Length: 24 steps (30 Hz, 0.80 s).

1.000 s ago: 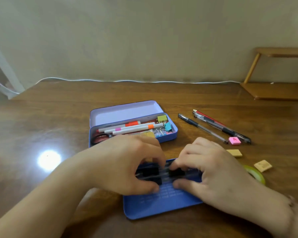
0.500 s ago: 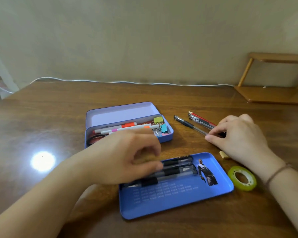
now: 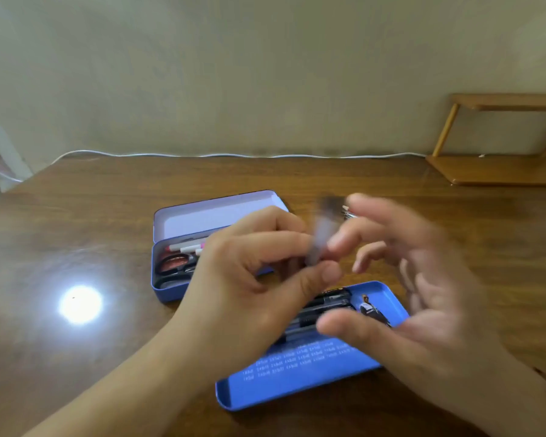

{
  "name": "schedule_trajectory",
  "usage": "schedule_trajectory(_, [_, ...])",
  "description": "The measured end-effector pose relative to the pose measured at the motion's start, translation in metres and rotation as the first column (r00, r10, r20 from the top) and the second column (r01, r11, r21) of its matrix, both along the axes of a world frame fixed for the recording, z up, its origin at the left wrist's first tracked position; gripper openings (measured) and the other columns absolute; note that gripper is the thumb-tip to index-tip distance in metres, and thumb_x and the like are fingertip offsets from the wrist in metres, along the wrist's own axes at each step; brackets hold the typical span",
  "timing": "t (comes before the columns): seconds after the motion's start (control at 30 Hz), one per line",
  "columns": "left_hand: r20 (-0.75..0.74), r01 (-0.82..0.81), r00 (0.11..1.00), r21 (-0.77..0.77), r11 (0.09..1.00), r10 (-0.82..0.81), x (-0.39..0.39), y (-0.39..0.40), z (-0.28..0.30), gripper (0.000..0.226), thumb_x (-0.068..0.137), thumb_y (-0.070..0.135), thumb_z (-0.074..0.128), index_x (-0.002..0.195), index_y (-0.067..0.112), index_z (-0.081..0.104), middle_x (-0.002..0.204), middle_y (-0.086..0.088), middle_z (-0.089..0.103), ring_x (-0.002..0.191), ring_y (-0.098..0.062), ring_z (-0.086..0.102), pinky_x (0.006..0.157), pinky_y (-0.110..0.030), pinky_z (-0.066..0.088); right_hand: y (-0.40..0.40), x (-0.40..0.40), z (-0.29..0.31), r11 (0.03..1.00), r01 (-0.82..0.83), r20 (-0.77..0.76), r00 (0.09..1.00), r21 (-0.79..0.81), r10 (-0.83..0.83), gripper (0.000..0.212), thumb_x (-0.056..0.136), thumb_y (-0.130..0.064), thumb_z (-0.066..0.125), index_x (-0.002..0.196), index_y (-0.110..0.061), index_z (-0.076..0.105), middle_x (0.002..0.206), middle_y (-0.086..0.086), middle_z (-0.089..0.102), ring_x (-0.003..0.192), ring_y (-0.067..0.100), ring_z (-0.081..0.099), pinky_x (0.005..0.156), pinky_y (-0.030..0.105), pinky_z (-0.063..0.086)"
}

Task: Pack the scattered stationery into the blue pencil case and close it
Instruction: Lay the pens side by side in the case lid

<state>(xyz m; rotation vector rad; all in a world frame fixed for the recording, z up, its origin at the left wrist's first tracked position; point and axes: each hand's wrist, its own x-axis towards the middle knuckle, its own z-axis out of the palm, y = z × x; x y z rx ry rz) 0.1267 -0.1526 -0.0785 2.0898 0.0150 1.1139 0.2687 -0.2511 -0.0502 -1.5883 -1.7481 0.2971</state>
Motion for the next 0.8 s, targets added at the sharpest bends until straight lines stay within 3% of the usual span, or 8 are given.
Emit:
schedule_trajectory(0.07, [0.067,0.179,0.984,-0.255,0.95,-0.168,0.002,-0.001,-0.002,0.015,0.079,0.016,0.077,0.086,0.005,0.072,0.085,-0.008,0.067,0.078,-0.021,0.066,0.071,-0.029,0.054,-0.011,-0.002,-0.017,0.948,0.135,0.061,0.985,0.287,-0.158,0.037,0.081,-0.036,0.072,0.115,-0.026,0.061,0.106,-0.009,0.065,0.094,0.002,0.065,0.077,0.012,0.049])
schedule_trajectory(0.13, [0.029,0.224,0.974,-0.253,0.941,-0.224,0.003,0.003,-0.001,0.013,0.077,0.01,0.077,0.088,0.005,0.072,0.085,-0.006,0.069,0.081,-0.017,0.067,0.074,-0.026,0.054,-0.032,0.0,-0.034,0.904,0.167,0.004,0.983,0.393,-0.184,0.03,0.081,-0.032,0.074,0.11,-0.03,0.065,0.098,-0.016,0.068,0.093,0.004,0.065,0.076,0.015,0.05])
schedule_trajectory(0.23, [-0.088,0.243,0.96,-0.206,0.948,-0.265,-0.005,0.017,0.005,0.012,0.075,0.007,0.078,0.086,0.009,0.073,0.084,-0.002,0.07,0.078,-0.015,0.067,0.073,-0.025,0.053,-0.031,0.009,-0.036,0.964,0.137,-0.103,0.988,0.226,-0.116,0.024,0.081,-0.04,0.07,0.104,-0.036,0.072,0.087,-0.011,0.07,0.079,0.01,0.067,0.064,0.02,0.051])
schedule_trajectory(0.4, [-0.239,0.344,0.87,-0.329,0.879,-0.431,-0.028,0.048,0.011,0.026,0.076,0.024,0.08,0.093,0.006,0.072,0.09,-0.019,0.067,0.075,-0.034,0.062,0.067,-0.044,0.051,-0.036,0.024,-0.032,0.999,0.048,-0.175,0.983,-0.009,-0.049,0.023,0.086,-0.046,0.065,0.108,-0.047,0.068,0.092,-0.023,0.071,0.092,0.001,0.065,0.075,0.01,0.048])
schedule_trajectory(0.47, [-0.333,0.385,0.773,-0.431,0.816,-0.54,-0.035,0.059,0.012,0.045,0.074,0.032,0.082,0.104,0.001,0.068,0.097,-0.03,0.062,0.077,-0.042,0.059,0.068,-0.058,0.048,-0.037,0.034,-0.029,0.995,0.079,-0.08,0.993,-0.06,-0.084,0.021,0.082,-0.042,0.072,0.102,-0.047,0.071,0.093,-0.021,0.07,0.095,0.004,0.063,0.077,0.012,0.046])
schedule_trajectory(0.53, [-0.374,0.378,0.737,-0.463,0.802,-0.563,-0.039,0.064,0.013,0.057,0.075,0.041,0.08,0.107,-0.005,0.065,0.099,-0.024,0.065,0.081,-0.034,0.061,0.073,-0.05,0.048,-0.037,0.042,-0.026,0.988,0.109,0.125,0.988,-0.11,-0.095,0.02,0.079,-0.052,0.069,0.098,-0.048,0.071,0.1,-0.021,0.063,0.103,0.008,0.057,0.083,0.015,0.043])
schedule_trajectory(0.63, [-0.438,0.232,0.824,-0.318,0.919,-0.359,-0.034,0.061,0.01,0.035,0.079,0.035,0.074,0.094,0.004,0.069,0.086,-0.003,0.068,0.073,-0.016,0.058,0.07,-0.026,0.045,-0.038,0.042,-0.03,0.967,0.095,0.25,0.968,-0.237,-0.034,0.024,0.077,-0.059,0.061,0.097,-0.053,0.071,0.101,-0.023,0.055,0.103,0.005,0.052,0.081,0.024,0.045])
schedule_trajectory(0.8, [-0.632,0.169,0.775,0.167,0.971,-0.026,-0.024,0.049,0.002,0.017,0.081,0.034,0.075,0.095,0.028,0.068,0.088,0.011,0.065,0.081,-0.016,0.057,0.071,-0.029,0.047,-0.035,0.03,-0.033,0.959,0.108,0.336,0.942,-0.263,-0.014,0.03,0.074,-0.051,0.073,0.101,-0.051,0.06,0.102,-0.029,0.054,0.099,0.001,0.051,0.075,0.025,0.047])
